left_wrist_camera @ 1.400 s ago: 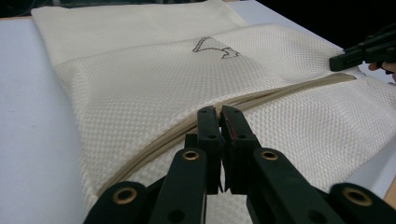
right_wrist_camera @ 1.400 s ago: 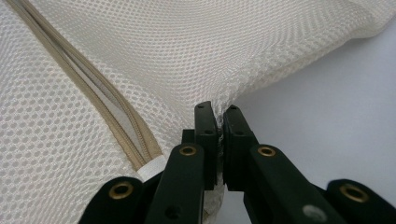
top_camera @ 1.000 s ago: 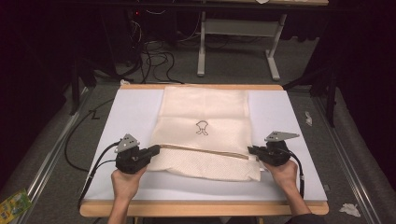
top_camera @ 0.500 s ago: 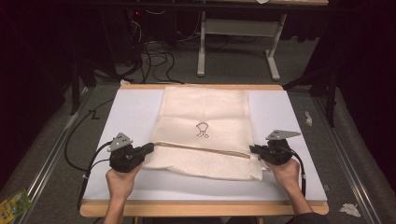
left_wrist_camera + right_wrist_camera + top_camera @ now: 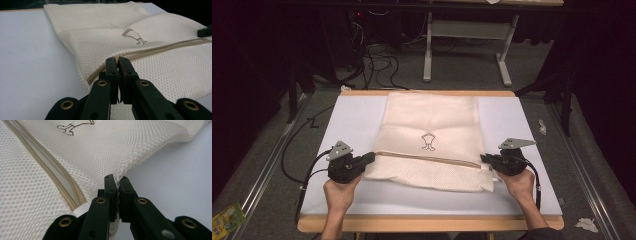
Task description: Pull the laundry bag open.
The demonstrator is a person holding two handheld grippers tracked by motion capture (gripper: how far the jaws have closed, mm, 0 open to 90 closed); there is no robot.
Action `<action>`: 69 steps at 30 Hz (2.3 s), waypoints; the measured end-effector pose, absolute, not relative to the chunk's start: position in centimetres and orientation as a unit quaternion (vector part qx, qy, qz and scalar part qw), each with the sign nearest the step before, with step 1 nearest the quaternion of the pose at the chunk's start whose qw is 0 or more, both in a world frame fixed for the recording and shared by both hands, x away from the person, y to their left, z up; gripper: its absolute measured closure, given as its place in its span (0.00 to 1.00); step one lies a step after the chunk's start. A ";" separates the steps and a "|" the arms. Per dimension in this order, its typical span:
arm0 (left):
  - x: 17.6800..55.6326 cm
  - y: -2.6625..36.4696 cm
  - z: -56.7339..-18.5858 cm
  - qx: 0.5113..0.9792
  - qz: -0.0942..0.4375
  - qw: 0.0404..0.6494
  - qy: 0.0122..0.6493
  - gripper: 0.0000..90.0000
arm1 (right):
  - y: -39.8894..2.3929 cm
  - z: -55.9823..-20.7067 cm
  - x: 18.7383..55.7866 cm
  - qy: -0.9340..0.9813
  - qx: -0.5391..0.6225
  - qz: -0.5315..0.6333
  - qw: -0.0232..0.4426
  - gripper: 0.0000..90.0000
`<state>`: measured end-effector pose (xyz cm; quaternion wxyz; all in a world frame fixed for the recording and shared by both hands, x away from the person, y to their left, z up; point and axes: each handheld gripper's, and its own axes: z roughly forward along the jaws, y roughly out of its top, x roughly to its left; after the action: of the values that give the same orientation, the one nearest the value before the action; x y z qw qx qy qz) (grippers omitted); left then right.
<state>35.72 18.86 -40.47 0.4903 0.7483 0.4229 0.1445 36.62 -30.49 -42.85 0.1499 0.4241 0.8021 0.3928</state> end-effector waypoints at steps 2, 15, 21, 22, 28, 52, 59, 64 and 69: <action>35.7 19.1 -40.3 0.747 0.147 0.490 0.425 0.97 | -30.7 -42.9 36.7 0.801 0.426 0.394 0.149 0.98; 35.9 19.6 -40.5 0.749 0.151 0.480 0.431 0.97 | -31.3 -42.7 36.7 0.792 0.430 0.404 0.154 0.98; 36.0 19.4 -40.8 0.759 0.160 0.464 0.428 0.97 | -31.1 -42.7 36.7 0.796 0.427 0.398 0.158 0.98; 36.1 19.3 -40.9 0.761 0.165 0.458 0.429 0.97 | -31.1 -42.7 36.8 0.799 0.425 0.395 0.159 0.98; 36.4 18.8 -40.9 0.769 0.166 0.448 0.425 0.97 | -31.8 -42.4 36.8 0.793 0.431 0.398 0.165 0.98; 36.9 17.9 -41.2 0.775 0.157 0.443 0.422 0.97 | -32.8 -41.4 37.3 0.781 0.447 0.396 0.181 0.98; 36.9 17.8 -41.6 0.782 0.151 0.435 0.420 0.97 | -32.6 -42.0 37.4 0.787 0.449 0.385 0.177 0.97; 36.8 17.7 -41.7 0.784 0.145 0.433 0.421 0.96 | -32.8 -42.7 37.3 0.785 0.456 0.384 0.168 0.97; 36.6 17.5 -42.1 0.794 0.148 0.416 0.417 0.96 | -32.5 -43.3 37.1 0.794 0.450 0.374 0.168 0.96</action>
<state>36.60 17.52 -42.12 0.4161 0.7942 0.4172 0.1484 37.15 -32.55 -43.29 0.1676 0.4502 0.7935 0.3735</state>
